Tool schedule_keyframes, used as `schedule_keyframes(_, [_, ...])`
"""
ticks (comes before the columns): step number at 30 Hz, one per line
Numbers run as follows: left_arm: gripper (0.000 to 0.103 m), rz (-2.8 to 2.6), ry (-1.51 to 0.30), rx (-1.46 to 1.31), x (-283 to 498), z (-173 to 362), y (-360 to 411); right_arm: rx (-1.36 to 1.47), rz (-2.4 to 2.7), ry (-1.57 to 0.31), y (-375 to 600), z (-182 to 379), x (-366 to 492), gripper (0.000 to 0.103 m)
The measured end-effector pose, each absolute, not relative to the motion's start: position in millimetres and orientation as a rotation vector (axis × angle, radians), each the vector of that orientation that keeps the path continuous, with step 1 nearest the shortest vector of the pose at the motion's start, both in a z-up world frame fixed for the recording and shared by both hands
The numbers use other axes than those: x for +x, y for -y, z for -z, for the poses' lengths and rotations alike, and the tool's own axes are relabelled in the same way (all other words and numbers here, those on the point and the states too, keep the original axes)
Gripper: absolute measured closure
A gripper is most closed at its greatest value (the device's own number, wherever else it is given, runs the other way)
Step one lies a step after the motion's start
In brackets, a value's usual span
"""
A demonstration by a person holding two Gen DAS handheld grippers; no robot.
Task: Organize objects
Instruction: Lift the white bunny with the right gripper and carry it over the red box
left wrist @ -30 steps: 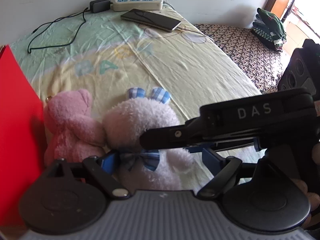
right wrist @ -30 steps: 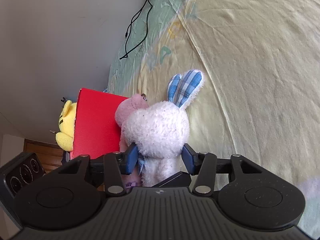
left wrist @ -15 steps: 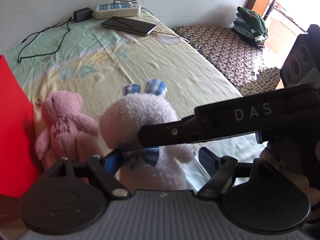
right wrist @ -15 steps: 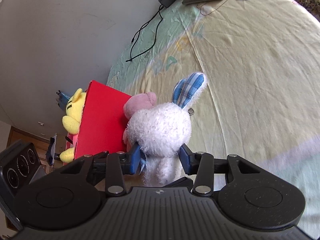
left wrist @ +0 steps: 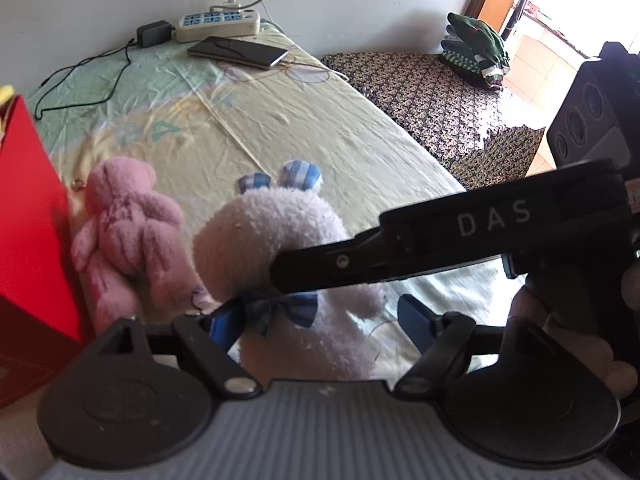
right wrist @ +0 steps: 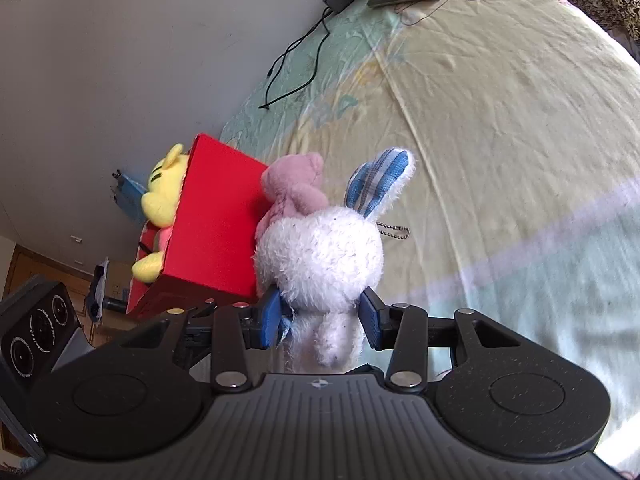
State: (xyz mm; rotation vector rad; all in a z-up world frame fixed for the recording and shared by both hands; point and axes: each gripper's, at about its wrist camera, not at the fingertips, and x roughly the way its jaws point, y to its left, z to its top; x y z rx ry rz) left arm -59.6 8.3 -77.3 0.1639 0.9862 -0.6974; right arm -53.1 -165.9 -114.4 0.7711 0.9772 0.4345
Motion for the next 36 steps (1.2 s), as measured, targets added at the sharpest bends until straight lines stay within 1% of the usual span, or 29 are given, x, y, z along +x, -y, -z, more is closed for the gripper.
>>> schedule_keyframes(7, [0.023, 0.658, -0.931, 0.168, -80.1, 59.6, -37.2, 0.735, -0.502, -0.986, 138.6, 101.3, -62.1, 0.058])
schedule_keyframes(15, [0.023, 0.624, -0.866, 0.123, -97.3, 37.4, -75.8, 0.689, -0.567, -0.952, 107.9, 77.0, -70.3, 0.058])
schedule_keyframes(25, [0.023, 0.598, -0.744, 0.102, -117.8, 0.9, -115.3, 0.654, -0.623, -0.868, 71.3, 38.5, -74.8, 0.058])
schedule_keyframes(36, [0.023, 0.567, -0.607, 0.086, -112.1, -38.4, -168.5, 0.619, -0.678, -0.763, 23.9, -3.8, -56.1, 0.058])
